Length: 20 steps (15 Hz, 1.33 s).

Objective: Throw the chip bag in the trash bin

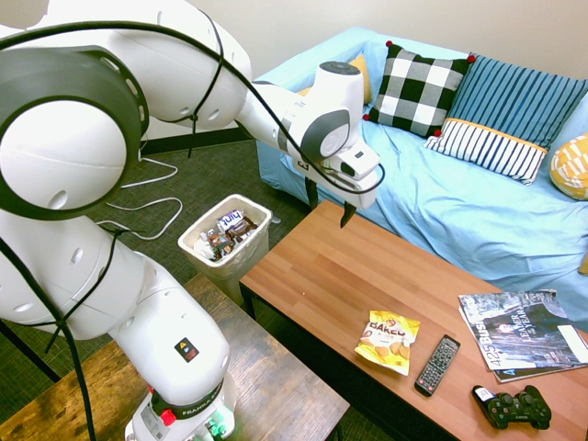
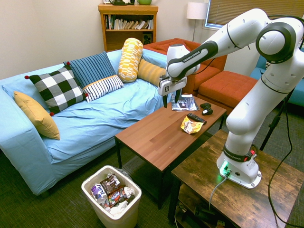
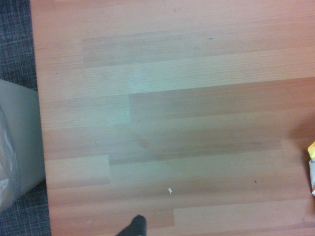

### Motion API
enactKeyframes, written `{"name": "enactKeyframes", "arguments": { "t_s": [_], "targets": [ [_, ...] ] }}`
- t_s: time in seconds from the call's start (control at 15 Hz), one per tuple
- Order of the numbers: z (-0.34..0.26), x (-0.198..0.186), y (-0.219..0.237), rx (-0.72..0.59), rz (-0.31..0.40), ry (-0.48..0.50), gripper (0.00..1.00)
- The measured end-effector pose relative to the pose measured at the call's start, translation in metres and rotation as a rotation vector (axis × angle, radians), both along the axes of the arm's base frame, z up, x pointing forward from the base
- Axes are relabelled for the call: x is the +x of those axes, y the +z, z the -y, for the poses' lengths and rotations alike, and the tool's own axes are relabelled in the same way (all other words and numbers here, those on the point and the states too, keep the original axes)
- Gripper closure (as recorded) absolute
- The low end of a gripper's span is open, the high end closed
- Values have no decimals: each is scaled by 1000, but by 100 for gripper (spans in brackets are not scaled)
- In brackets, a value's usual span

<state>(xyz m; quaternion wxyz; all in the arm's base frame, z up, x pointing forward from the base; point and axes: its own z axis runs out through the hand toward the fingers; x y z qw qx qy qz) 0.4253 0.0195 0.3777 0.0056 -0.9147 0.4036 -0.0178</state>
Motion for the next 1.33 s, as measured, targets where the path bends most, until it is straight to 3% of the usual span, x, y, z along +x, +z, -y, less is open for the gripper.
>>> {"name": "enactKeyframes", "arguments": {
  "t_s": [0.2,0.47,0.93,1.33],
  "targets": [
    [5,4,0,-3,-1,-30,0],
    [65,15,-18,-23,-18,-185,0],
    [150,41,-134,-29,-132,-462,0],
    [199,68,-224,-53,-205,-619,0]
  ]
}}
